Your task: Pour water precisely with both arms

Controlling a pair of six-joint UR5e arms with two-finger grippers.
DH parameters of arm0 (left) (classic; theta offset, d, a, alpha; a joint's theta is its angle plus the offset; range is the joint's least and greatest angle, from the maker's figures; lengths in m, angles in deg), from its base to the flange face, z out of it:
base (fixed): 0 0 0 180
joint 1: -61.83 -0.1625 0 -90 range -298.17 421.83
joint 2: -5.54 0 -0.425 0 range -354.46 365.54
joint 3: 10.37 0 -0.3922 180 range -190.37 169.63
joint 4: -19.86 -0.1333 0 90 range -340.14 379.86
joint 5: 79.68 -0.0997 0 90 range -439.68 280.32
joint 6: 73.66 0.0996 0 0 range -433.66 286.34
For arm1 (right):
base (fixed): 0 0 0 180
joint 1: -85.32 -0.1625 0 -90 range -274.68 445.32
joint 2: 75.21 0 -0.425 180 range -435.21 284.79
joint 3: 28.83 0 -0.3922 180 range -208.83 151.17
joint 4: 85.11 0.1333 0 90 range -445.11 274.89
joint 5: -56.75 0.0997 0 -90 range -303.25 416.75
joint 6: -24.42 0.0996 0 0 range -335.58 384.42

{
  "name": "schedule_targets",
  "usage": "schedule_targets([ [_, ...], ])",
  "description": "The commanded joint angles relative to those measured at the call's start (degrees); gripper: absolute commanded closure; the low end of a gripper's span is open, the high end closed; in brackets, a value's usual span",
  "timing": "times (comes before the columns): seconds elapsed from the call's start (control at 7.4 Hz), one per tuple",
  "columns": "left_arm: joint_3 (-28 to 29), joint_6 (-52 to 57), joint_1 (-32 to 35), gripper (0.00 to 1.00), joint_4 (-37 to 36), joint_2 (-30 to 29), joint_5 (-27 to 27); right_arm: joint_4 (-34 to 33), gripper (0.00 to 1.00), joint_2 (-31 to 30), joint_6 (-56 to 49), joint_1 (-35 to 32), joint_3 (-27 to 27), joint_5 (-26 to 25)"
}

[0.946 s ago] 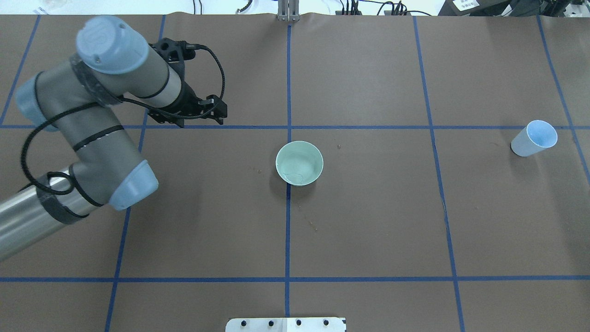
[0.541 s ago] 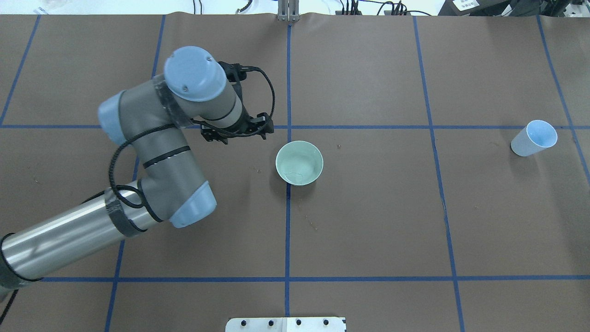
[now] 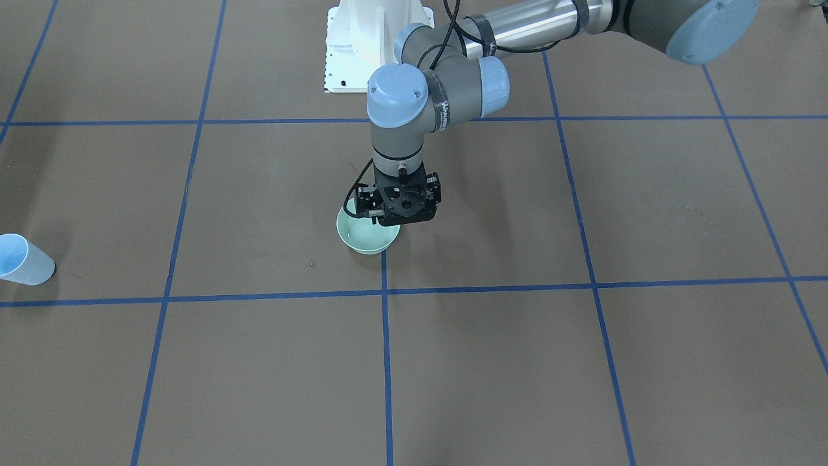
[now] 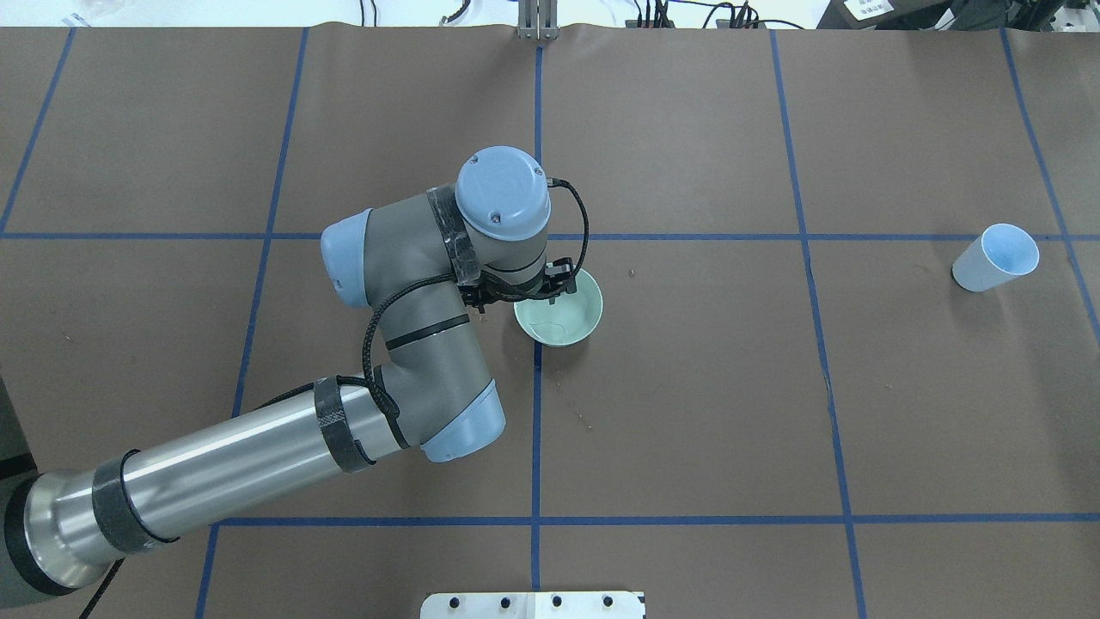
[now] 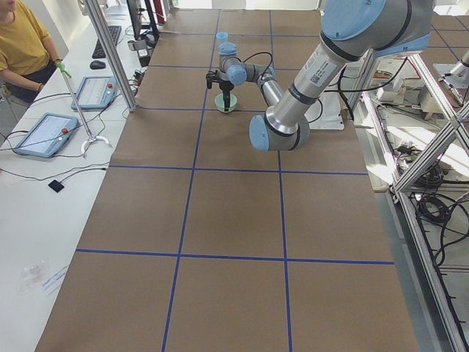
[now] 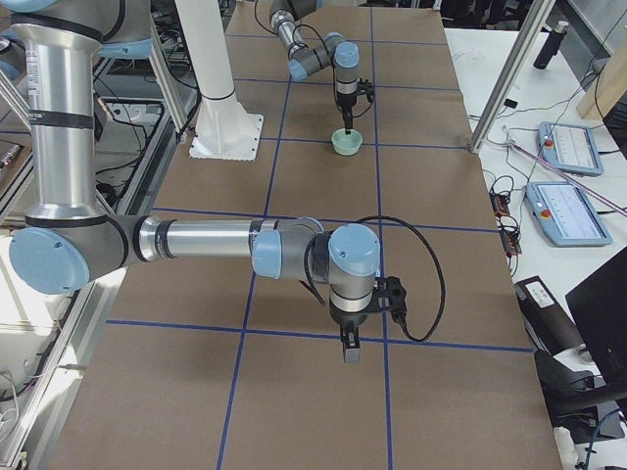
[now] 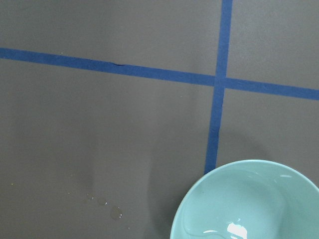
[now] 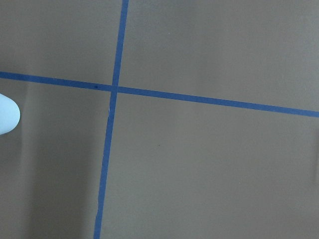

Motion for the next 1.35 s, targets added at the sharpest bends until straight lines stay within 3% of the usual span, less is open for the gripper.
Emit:
schedule_targets([
  [0.0, 0.94, 0.95, 0.02, 0.16, 1.07, -0.15, -0.02, 0.00, 0.00, 0.00, 0.00, 0.05, -0.01, 0.00],
  [0.27, 0.85, 3.24, 0.02, 0.45, 1.25, -0.06, 0.25, 0.00, 0.00, 0.00, 0.00, 0.05, -0.01, 0.00],
  [0.54, 0.59, 4.12, 0.11, 0.64, 1.43, -0.15, 0.42, 0.09, 0.00, 0.00, 0.00, 0.05, -0.09, 0.00],
  [1.22, 0.68, 4.83, 0.29, 0.66, 3.18, 0.20, 0.42, 0.09, 0.00, 0.00, 0.00, 0.14, -0.09, -0.09],
])
